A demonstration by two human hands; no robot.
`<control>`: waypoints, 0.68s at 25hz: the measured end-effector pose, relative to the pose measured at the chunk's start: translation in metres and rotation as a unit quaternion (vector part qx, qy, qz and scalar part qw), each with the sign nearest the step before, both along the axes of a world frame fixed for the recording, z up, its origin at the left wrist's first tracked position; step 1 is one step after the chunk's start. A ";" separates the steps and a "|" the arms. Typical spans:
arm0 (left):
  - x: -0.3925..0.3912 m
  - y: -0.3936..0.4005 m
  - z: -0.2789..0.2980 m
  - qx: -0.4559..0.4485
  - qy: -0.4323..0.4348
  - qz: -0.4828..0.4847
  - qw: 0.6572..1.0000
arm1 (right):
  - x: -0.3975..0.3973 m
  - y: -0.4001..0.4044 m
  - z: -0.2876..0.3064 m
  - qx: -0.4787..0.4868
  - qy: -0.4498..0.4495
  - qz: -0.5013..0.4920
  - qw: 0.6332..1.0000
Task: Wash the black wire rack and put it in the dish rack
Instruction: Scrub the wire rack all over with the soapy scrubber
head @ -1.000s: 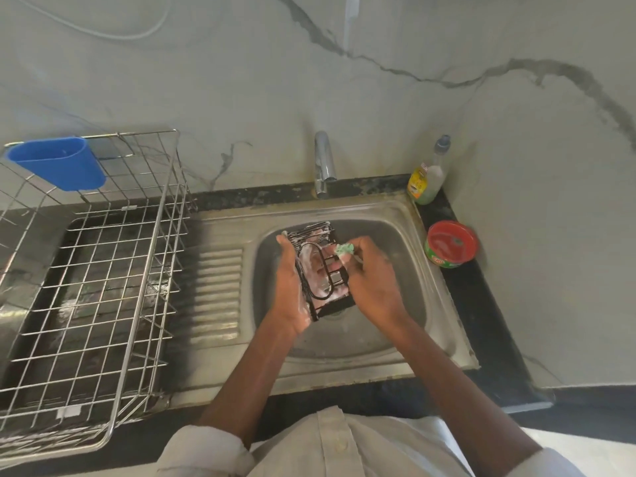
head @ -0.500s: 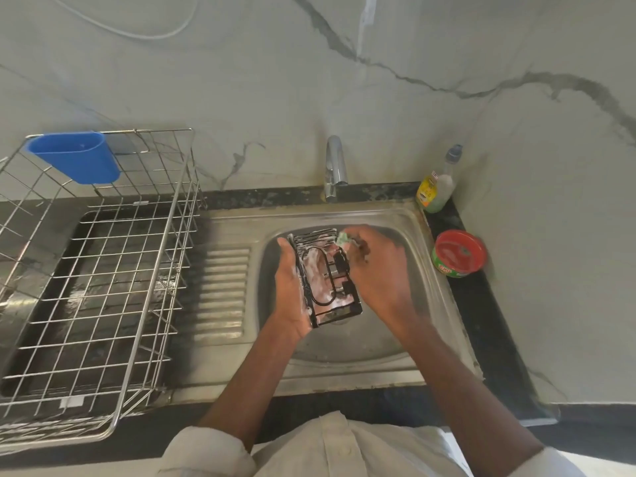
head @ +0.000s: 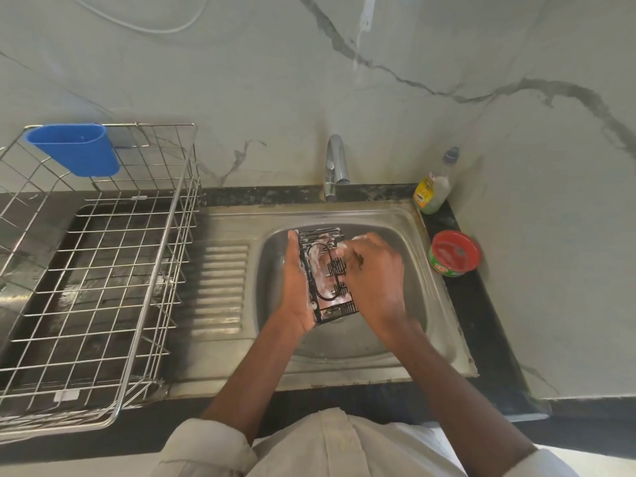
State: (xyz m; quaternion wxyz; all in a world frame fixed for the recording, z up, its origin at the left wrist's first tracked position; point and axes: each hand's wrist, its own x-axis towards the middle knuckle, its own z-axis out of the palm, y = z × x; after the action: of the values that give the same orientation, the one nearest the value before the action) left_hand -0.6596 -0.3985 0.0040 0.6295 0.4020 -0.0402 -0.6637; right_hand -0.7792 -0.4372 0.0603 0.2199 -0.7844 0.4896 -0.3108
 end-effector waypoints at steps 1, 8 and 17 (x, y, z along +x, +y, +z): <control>0.001 -0.001 -0.003 0.004 -0.001 -0.002 1.000 | -0.001 0.003 0.000 0.015 -0.022 0.000 1.000; 0.000 -0.002 -0.013 0.020 -0.013 -0.022 0.999 | 0.002 -0.016 0.003 0.022 0.061 0.013 0.998; -0.002 -0.003 -0.006 0.025 -0.037 -0.021 0.999 | -0.008 -0.013 -0.003 0.033 0.028 0.045 0.998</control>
State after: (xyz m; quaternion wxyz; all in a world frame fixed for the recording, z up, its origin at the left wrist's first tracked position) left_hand -0.6615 -0.4015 -0.0019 0.6032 0.4406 -0.0553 -0.6625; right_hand -0.7869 -0.4497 0.0575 0.2458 -0.8061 0.4699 -0.2626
